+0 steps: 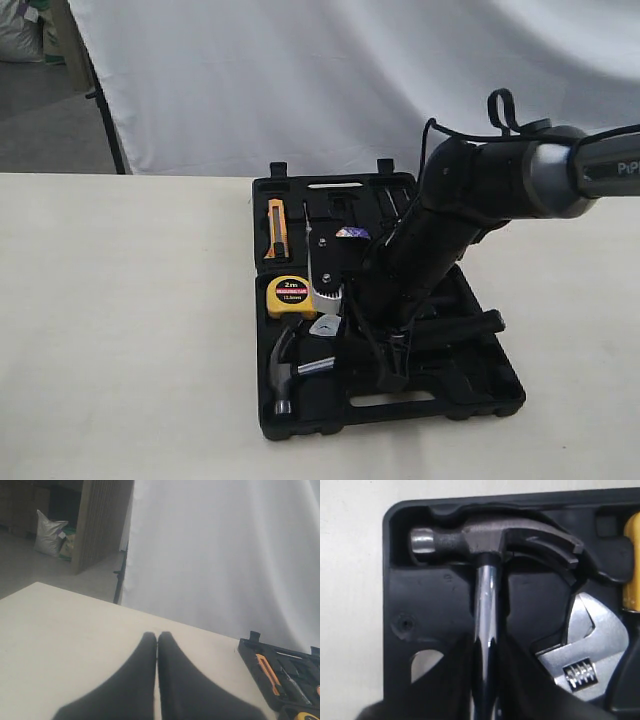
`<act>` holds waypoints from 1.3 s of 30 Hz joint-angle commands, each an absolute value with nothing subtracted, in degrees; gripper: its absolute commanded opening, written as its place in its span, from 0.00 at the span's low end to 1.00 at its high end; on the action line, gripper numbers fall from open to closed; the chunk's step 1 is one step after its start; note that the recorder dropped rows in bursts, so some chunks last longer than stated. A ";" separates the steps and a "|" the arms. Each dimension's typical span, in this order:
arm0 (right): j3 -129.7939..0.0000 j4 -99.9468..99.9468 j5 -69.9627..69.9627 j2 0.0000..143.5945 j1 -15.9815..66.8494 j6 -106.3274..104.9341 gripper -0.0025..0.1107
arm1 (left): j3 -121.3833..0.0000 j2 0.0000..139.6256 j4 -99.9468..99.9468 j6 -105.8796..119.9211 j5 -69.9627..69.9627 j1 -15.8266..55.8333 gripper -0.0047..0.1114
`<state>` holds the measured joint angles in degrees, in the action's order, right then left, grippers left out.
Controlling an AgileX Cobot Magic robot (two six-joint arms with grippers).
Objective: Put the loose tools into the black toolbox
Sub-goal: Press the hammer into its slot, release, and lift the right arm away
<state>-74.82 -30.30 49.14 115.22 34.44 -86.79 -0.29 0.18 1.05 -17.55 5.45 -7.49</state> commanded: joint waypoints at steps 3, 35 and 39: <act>-74.80 -29.31 46.22 118.24 34.43 -88.29 0.02 | -0.44 0.00 1.30 -17.82 5.03 -8.94 0.05; -77.18 -26.17 54.98 105.59 30.82 -76.53 0.90 | -0.44 0.00 1.30 -17.82 5.03 -8.94 0.05; -77.18 -24.90 59.43 105.07 25.61 -72.67 0.41 | -0.44 0.00 1.30 -17.82 5.03 -8.94 0.05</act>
